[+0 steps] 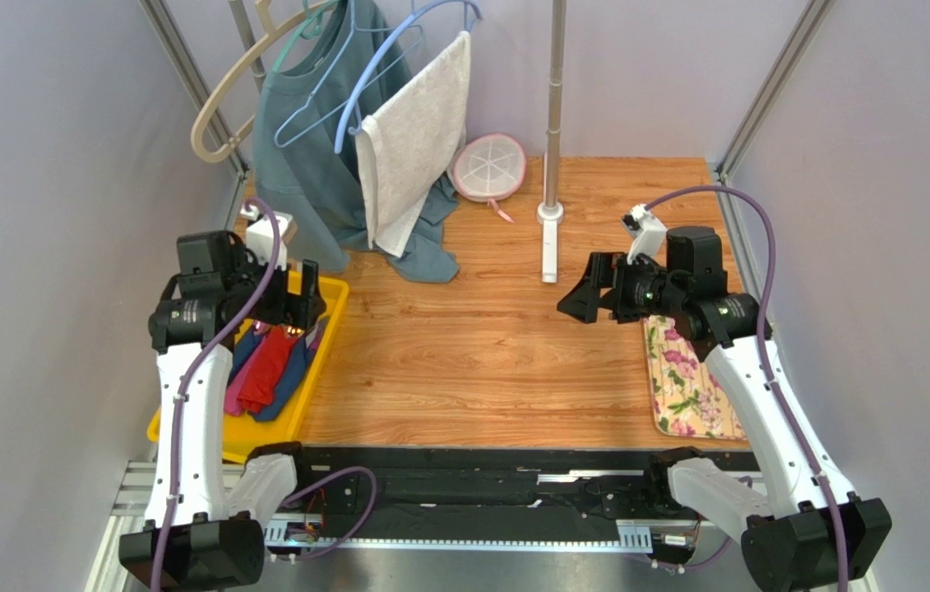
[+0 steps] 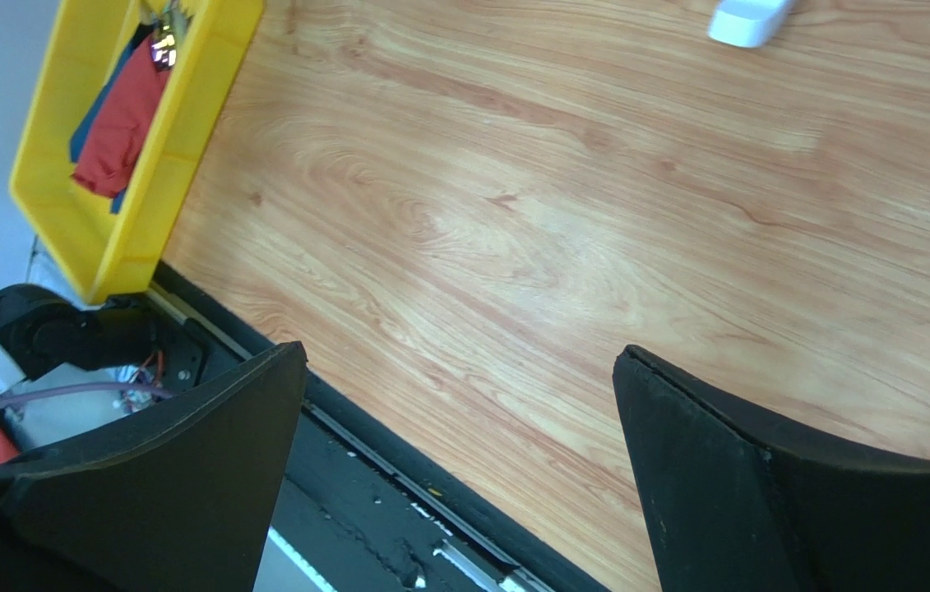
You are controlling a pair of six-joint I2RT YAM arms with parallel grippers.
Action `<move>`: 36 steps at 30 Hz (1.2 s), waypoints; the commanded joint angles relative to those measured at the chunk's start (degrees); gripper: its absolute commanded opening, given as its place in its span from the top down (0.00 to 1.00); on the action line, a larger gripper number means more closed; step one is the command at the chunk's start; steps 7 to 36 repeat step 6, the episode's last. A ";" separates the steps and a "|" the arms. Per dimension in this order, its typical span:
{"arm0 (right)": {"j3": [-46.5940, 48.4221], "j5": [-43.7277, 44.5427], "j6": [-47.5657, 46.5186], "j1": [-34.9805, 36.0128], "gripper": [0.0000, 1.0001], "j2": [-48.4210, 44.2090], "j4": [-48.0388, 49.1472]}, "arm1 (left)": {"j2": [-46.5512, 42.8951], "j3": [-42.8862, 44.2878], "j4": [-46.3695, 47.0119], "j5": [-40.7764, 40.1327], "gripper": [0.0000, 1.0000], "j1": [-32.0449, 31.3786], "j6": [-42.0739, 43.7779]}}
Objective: Place the utensils on the paper napkin and roll it up
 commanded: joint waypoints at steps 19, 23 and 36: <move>-0.25 3.52 -4.05 -2.87 0.00 -4.71 -1.88 | -2.84 -2.07 7.08 -8.06 0.01 -6.90 -8.47; -0.25 3.52 -4.05 -2.87 0.00 -4.71 -1.88 | -2.84 -2.07 7.08 -8.06 0.01 -6.90 -8.47; -0.25 3.52 -4.05 -2.87 0.00 -4.71 -1.88 | -2.84 -2.07 7.08 -8.06 0.01 -6.90 -8.47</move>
